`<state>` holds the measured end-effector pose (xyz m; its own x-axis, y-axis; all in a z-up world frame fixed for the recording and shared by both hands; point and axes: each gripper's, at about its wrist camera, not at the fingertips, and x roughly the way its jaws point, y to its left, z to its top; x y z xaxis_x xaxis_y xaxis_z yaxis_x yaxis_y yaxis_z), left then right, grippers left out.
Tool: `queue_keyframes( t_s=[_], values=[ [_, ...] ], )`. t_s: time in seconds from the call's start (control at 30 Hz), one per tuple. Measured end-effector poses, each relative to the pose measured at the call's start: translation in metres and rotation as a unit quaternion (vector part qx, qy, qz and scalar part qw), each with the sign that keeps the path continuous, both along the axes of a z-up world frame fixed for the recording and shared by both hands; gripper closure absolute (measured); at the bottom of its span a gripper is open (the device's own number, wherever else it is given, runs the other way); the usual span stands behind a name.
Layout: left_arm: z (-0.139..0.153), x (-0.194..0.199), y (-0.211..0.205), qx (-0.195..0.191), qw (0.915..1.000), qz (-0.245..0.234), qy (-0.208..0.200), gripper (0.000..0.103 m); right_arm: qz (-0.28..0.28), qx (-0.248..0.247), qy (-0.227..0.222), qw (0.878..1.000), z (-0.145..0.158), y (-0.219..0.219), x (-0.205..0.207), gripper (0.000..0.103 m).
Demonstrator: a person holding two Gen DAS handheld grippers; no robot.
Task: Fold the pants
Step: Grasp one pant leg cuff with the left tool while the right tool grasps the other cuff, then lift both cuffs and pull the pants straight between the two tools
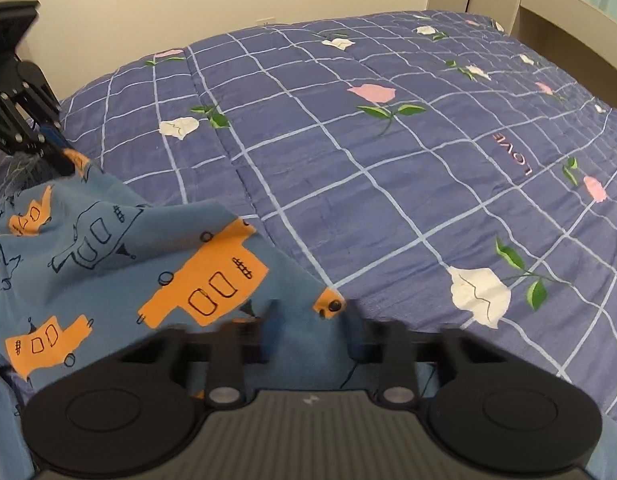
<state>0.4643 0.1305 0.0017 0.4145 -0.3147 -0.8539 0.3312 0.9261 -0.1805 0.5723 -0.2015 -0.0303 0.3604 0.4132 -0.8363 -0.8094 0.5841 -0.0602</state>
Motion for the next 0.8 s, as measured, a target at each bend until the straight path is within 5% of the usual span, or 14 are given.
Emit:
queue_keyframes(
  t_s=[0.27,0.47,0.53,0.6,0.67,0.73,0.8],
  values=[
    [0.052,-0.041,0.014,0.069,0.9854,0.072,-0.139,0.098,-0.02,0.013,-0.078,0.997,0.027,0.014,-0.017,0.095],
    [0.017,-0.025,0.019,0.089,0.9872,0.078,-0.107,0.089,-0.04,0.025,-0.088,0.995,0.027,0.04,0.005,0.101],
    [0.008,-0.021,0.023,0.076,0.9902,0.071,-0.093,0.074,-0.047,0.019,-0.083,0.995,0.018,0.047,0.013,0.101],
    [0.009,-0.02,0.027,0.05,0.9924,0.067,-0.091,0.034,-0.05,0.027,-0.073,0.996,0.012,0.046,0.018,0.1],
    [0.012,-0.022,0.03,0.037,0.9917,0.062,-0.106,0.02,-0.051,0.035,-0.073,0.995,0.01,0.042,0.018,0.095],
    [0.016,-0.018,0.031,0.033,0.9909,0.053,-0.12,0.018,-0.047,0.048,-0.066,0.996,0.011,0.036,0.019,0.088],
    [0.017,-0.01,0.033,0.024,0.9905,0.057,-0.123,0.01,-0.043,0.047,-0.067,0.996,0.013,0.033,0.021,0.069]
  ],
)
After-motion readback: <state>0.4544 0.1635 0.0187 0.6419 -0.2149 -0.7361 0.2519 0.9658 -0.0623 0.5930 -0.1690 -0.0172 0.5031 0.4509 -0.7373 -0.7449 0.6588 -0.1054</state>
